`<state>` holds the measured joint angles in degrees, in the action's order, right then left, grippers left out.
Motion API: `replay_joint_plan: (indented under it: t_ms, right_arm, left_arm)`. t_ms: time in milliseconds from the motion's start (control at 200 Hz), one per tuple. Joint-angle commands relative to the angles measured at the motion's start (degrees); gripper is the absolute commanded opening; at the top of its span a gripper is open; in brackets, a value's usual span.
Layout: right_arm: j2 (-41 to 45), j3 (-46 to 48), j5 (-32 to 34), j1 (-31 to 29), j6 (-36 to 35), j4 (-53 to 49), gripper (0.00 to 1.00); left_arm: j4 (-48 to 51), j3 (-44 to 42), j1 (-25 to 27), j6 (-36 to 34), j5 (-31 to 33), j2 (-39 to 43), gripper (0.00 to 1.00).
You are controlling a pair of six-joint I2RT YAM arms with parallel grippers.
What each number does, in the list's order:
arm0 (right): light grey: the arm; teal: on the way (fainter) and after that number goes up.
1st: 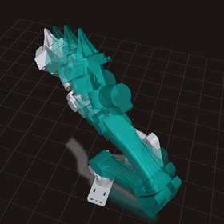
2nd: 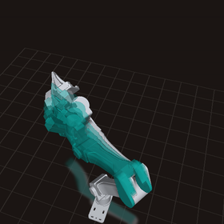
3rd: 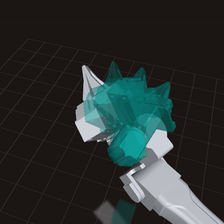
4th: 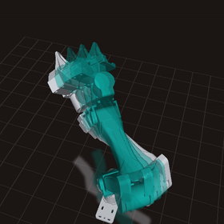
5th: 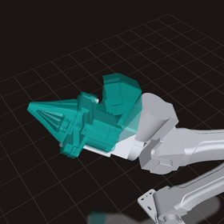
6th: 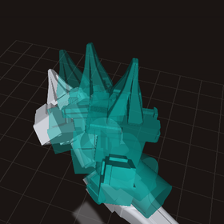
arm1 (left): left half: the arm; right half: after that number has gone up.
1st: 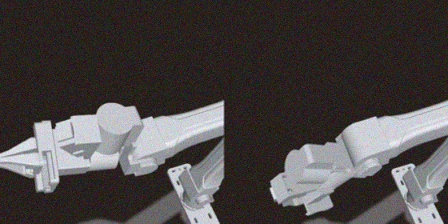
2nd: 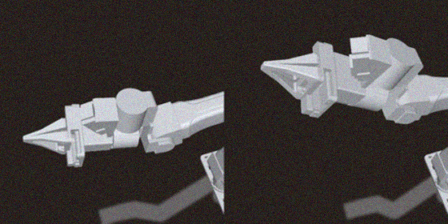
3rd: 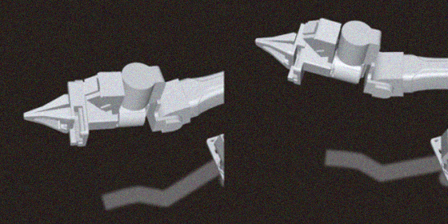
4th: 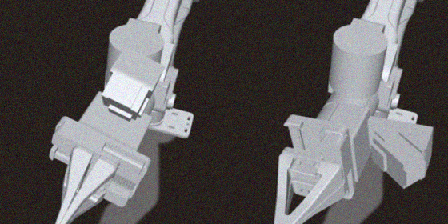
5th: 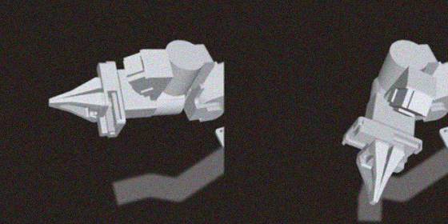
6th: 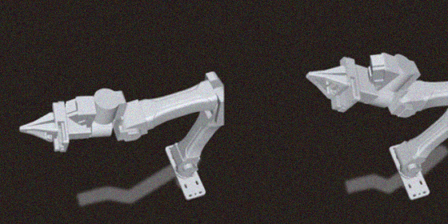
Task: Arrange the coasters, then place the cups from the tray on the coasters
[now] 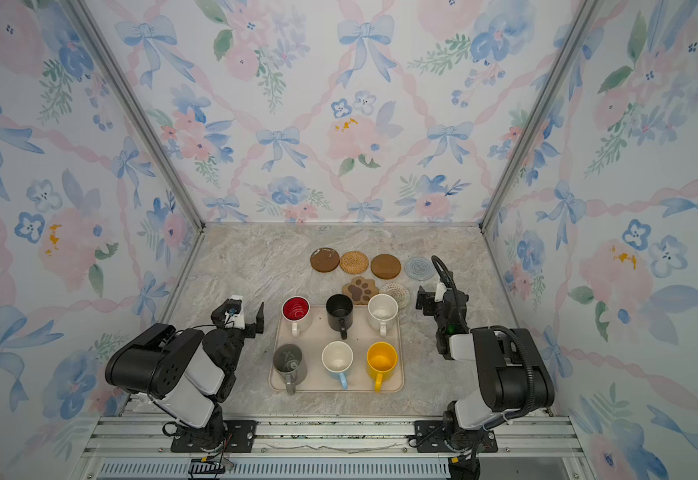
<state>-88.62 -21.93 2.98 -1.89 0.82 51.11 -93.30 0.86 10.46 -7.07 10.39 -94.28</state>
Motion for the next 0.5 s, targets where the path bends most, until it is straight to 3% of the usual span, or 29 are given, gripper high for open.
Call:
replay_joint_plan:
  t_ms: [0,495]
  right_arm:
    - [0.07,-0.74,0.96,-0.56,-1.08,0.22,0.97]
    - [0.03,-0.82,-0.7,0.31,-0.63,0.2,0.97]
  left_arm:
    - [-5.35,-0.37,-0.37,-0.48,-0.69,0.51,0.98]
    - [-0.97,3.34,-0.43,1.97,8.21,0.51,0.98]
